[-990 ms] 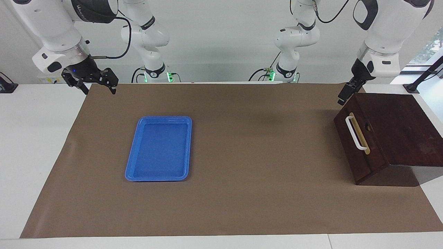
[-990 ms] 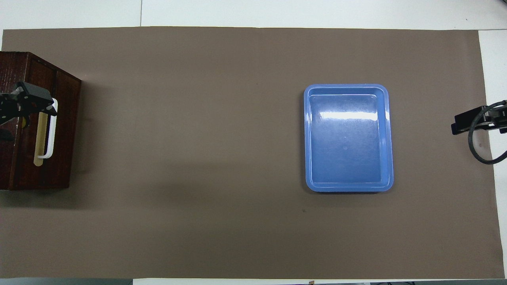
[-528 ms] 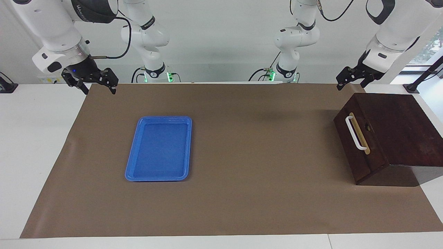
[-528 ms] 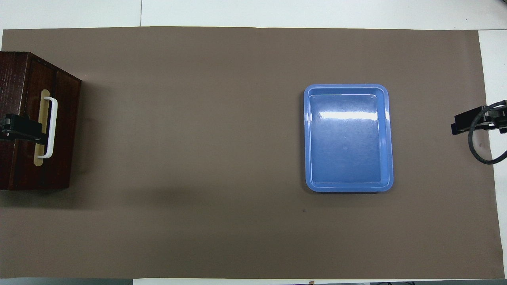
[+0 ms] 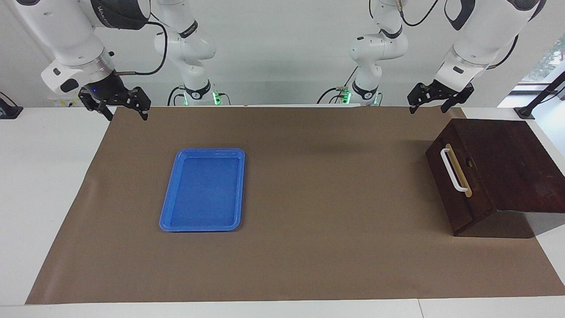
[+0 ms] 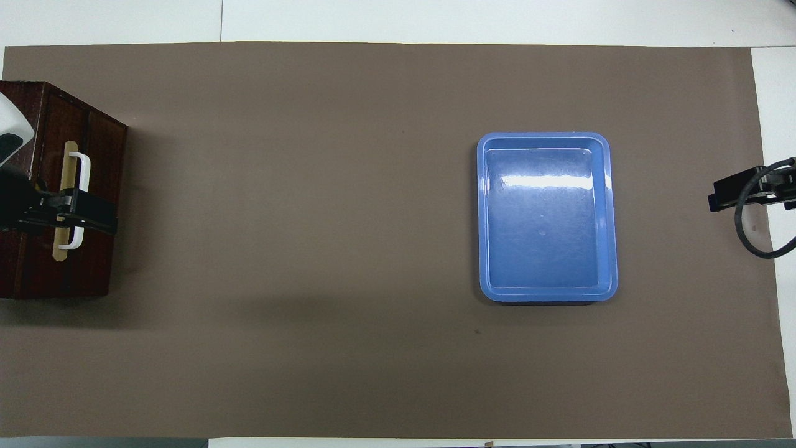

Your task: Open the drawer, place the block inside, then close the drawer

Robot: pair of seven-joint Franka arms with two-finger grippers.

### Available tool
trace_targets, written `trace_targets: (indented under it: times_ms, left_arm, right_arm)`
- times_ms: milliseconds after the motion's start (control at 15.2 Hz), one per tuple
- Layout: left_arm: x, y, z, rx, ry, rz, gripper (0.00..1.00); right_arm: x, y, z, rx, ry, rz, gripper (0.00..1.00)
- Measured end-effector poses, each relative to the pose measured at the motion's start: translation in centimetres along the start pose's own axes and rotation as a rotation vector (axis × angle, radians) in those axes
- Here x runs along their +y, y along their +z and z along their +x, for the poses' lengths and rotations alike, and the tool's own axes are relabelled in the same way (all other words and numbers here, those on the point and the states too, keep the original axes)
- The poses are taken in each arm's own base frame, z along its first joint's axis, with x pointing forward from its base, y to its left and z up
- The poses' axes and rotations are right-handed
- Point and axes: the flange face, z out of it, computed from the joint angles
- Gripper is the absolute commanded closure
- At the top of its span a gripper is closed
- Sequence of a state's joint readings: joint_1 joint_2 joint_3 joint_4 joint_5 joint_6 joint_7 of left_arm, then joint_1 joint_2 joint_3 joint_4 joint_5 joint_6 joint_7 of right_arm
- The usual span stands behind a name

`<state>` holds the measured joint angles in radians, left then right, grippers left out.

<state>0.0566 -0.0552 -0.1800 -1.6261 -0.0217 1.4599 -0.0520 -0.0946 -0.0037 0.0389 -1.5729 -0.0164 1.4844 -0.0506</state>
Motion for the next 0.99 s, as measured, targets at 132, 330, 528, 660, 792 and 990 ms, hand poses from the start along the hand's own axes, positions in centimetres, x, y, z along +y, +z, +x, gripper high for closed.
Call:
trace_targets:
  times_ms: [132, 330, 528, 660, 792, 990]
  left_arm:
    - [0.4, 0.1, 0.0, 0.008, 0.035, -0.006, 0.0]
    - [1.0, -0.2, 0.1, 0.035, 0.108, -0.005, 0.0]
    - [1.0, 0.0, 0.1, 0.034, 0.112, -0.005, 0.0]
    - [1.0, 0.3, 0.2, 0.031, 0.09, -0.005, 0.0]
    - [1.0, 0.6, 0.2, 0.028, 0.076, -0.005, 0.0]
    - [1.2, 0.8, 0.1, 0.026, 0.071, -0.005, 0.0]
  right_arm:
    - [0.0, 0.0, 0.0, 0.0, 0.0, 0.0, 0.0]
    - [0.0, 0.0, 0.0, 0.0, 0.0, 0.0, 0.0]
    - [0.0, 0.0, 0.0, 0.0, 0.0, 0.0, 0.0]
    - [0.0, 0.0, 0.0, 0.0, 0.0, 0.0, 0.0]
    - [0.0, 0.0, 0.0, 0.0, 0.0, 0.0, 0.0]
    - [0.0, 0.0, 0.0, 0.0, 0.0, 0.0, 0.0]
